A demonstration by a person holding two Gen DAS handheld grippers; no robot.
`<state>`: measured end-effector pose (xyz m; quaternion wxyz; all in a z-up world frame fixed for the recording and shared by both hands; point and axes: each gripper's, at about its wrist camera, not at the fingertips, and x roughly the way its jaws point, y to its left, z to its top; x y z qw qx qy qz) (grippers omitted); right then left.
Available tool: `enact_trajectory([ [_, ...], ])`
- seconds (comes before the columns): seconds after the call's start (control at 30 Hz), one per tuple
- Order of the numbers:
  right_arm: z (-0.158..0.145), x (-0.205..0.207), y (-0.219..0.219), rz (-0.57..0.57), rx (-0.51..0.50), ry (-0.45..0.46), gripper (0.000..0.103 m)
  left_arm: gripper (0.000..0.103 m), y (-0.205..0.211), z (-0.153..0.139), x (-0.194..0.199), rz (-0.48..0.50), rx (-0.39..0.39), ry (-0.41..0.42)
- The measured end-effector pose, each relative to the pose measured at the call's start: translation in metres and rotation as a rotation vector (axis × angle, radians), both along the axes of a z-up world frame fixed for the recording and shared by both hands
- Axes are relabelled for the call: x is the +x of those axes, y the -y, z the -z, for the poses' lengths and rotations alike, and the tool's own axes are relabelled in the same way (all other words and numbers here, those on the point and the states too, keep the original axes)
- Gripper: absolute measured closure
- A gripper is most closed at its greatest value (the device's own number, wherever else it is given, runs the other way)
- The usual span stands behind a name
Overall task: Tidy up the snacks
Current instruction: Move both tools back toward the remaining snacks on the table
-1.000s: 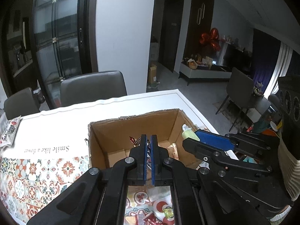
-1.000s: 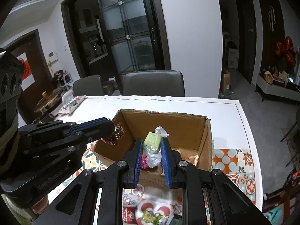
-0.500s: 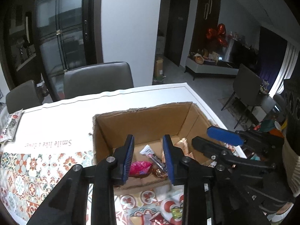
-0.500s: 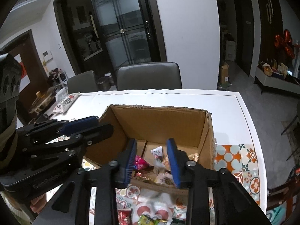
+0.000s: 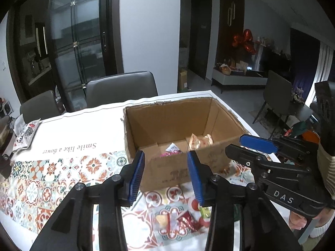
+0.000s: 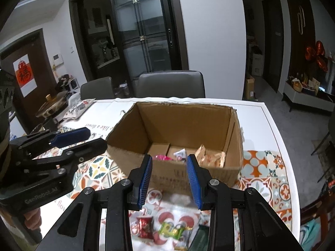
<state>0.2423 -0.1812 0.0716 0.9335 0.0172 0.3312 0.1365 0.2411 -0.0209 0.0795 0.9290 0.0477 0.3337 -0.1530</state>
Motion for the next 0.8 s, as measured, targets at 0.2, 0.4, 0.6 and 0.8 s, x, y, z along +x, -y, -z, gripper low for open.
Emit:
enact_trajectory([
  [0.2,0.009,-0.027,0.001,0.006,0.005,0.004,0.068,0.060,0.000,0.007,-0.027,0.003,-0.007,0.017],
  [0.4,0.022,-0.046,0.007,0.014,0.015,-0.009,0.068,0.060,0.004,0.023,-0.043,0.009,-0.026,-0.007],
  [0.6,0.043,-0.057,0.016,0.031,0.029,-0.042,0.068,0.060,0.009,0.049,-0.048,0.012,-0.038,-0.065],
  [0.8,0.068,-0.061,0.018,0.023,0.033,-0.106,0.068,0.060,0.015,0.075,-0.055,0.018,-0.037,-0.105],
])
